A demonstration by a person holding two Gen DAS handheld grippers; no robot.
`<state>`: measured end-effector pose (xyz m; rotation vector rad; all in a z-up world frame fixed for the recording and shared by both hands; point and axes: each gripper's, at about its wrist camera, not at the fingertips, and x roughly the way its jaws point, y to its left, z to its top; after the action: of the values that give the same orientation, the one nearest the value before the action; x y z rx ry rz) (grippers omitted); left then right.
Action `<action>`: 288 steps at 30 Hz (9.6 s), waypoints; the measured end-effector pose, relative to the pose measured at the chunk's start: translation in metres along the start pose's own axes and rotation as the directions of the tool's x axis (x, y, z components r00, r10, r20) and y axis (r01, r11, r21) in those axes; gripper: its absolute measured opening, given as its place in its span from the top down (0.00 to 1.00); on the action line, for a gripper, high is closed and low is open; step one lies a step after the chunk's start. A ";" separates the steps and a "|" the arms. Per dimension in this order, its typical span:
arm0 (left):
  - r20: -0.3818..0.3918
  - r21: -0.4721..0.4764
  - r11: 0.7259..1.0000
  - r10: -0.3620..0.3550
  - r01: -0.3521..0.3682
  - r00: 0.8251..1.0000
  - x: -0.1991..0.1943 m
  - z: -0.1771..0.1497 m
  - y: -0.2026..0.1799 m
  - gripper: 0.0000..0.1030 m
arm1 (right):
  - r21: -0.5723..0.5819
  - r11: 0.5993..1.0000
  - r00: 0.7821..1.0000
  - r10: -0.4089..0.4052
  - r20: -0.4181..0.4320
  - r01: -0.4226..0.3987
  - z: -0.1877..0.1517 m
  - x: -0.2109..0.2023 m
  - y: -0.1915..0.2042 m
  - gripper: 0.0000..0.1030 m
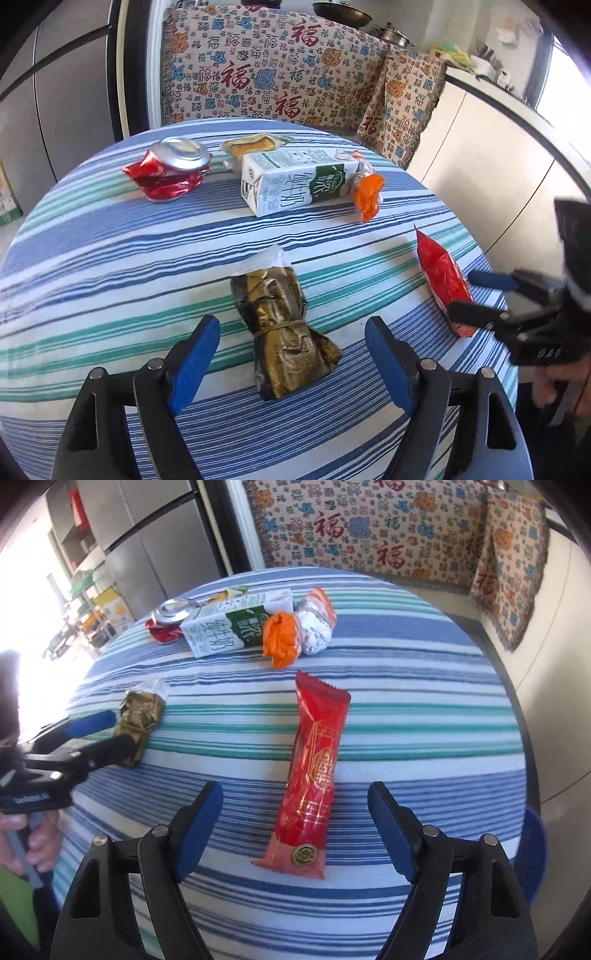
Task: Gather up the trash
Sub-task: 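Grasp the red snack wrapper with right gripper and lift it, then carry gold foil bag and red wrapper to the wastebasket and release both, then return to the table and grasp the white-green milk carton with left gripper, then grasp the orange-white snack wrapper with right gripper while left gripper holds the milk carton, then carry milk carton and orange-white wrapper to the blue wastebasket and open both grippers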
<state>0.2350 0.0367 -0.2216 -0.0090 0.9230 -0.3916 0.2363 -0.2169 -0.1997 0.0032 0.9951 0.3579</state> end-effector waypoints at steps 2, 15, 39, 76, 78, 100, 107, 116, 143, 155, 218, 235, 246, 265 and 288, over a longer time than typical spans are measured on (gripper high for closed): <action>-0.020 0.002 0.999 0.044 -0.044 0.999 0.004 0.001 -0.005 0.20 | -0.002 1.000 0.999 0.016 -0.035 -0.016 0.009 -0.002 -0.002 0.30; 0.001 -0.075 0.997 0.026 -0.025 1.000 -0.002 -0.004 0.010 0.76 | 0.048 0.998 0.999 0.032 -0.033 -0.031 0.014 -0.005 -0.012 0.90; 0.070 -0.029 0.991 -0.128 0.131 0.989 -0.030 -0.003 -0.080 0.78 | 0.205 0.960 0.979 0.171 0.113 -0.191 -0.017 -0.063 -0.056 0.93; -0.194 0.197 0.892 -0.371 0.406 0.908 0.144 0.025 -0.384 0.78 | 0.585 0.799 0.980 -0.195 0.030 0.140 -0.149 -0.118 -0.352 0.93; -0.205 0.206 0.889 -0.370 0.409 0.906 0.151 0.023 -0.389 0.78 | 0.606 0.784 0.984 -0.178 0.014 0.133 -0.153 -0.114 -0.359 0.93; -0.173 0.210 0.908 -0.331 0.363 0.928 0.153 0.024 -0.388 0.46 | 0.598 0.781 0.963 -0.263 0.051 0.181 -0.146 -0.129 -0.357 0.53; -0.064 0.267 0.909 -0.313 0.319 0.947 0.056 0.016 -0.323 0.37 | 0.457 0.828 0.882 -0.440 0.169 0.325 -0.122 -0.146 -0.304 0.17; -0.009 0.189 0.978 -0.094 0.094 0.996 0.007 -0.006 -0.165 0.36 | 0.192 0.950 0.915 -0.292 0.280 0.245 -0.087 -0.118 -0.167 0.13; -0.023 0.190 0.980 0.074 -0.068 0.997 0.095 0.092 0.025 0.21 | -0.127 0.989 0.997 -0.069 0.044 0.074 -0.029 0.028 0.047 0.01; 0.043 0.269 0.959 -0.103 0.088 0.994 0.083 0.103 0.017 0.59 | -0.125 0.989 0.997 -0.069 0.044 0.074 -0.029 0.029 0.047 0.01; -0.002 0.119 0.984 0.130 -0.129 0.991 0.022 -0.004 -0.021 0.37 | -0.051 0.993 0.994 -0.103 0.047 0.106 0.005 0.044 0.012 0.03; 0.051 0.169 0.986 0.001 -0.010 0.999 -0.007 0.001 -0.039 0.37 | -0.020 1.000 1.000 -0.007 -0.009 0.007 0.012 0.015 0.006 0.13; -0.052 0.225 0.971 0.096 -0.082 0.994 0.017 0.019 -0.045 0.61 | -0.016 1.000 0.992 -0.011 -0.124 0.009 0.037 0.032 0.011 0.52; 0.021 0.100 0.987 -0.128 0.125 0.992 -0.024 0.029 -0.112 0.62 | 0.133 0.989 0.998 -0.066 0.008 0.064 -0.032 -0.097 -0.112 0.52; -0.171 0.237 0.899 -0.333 0.367 0.927 0.104 0.033 -0.370 0.62 | 0.462 0.860 0.975 -0.214 -0.056 0.215 -0.138 -0.130 -0.320 0.52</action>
<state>0.1965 -0.3468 -0.2181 0.0973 0.9891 -0.8604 0.1530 -0.5785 -0.2215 0.3272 1.0535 -0.0953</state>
